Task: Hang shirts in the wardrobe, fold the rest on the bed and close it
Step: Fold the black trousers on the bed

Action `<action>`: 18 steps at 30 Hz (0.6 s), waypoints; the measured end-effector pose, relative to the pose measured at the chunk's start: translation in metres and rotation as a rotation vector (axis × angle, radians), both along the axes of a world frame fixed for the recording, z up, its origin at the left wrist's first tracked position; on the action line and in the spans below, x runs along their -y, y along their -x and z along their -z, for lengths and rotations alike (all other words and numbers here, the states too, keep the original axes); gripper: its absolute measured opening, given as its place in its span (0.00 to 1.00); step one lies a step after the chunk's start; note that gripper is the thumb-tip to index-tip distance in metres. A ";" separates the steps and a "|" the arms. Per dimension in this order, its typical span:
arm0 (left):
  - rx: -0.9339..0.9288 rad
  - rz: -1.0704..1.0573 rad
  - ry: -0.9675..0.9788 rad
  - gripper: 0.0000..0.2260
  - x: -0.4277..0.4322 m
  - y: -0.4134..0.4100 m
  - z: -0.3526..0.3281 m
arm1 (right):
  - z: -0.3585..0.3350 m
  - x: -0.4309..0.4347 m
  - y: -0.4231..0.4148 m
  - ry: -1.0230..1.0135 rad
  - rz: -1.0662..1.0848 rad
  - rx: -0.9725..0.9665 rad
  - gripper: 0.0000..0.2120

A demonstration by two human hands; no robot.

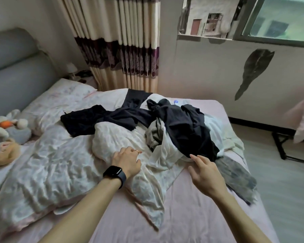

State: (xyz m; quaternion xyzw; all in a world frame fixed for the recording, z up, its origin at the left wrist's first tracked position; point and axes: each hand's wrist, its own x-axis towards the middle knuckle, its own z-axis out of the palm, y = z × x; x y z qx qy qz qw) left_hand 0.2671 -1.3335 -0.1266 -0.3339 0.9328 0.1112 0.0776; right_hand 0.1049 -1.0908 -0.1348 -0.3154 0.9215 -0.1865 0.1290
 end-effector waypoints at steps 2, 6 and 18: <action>0.013 0.007 0.007 0.20 0.007 0.033 0.027 | 0.025 0.009 0.037 -0.012 0.026 0.008 0.25; 0.043 0.029 -0.003 0.22 0.015 0.092 0.105 | 0.101 0.026 0.104 -0.042 0.121 0.054 0.27; 0.305 0.083 0.015 0.29 0.036 0.166 0.396 | 0.354 0.042 0.221 -0.127 0.456 0.027 0.49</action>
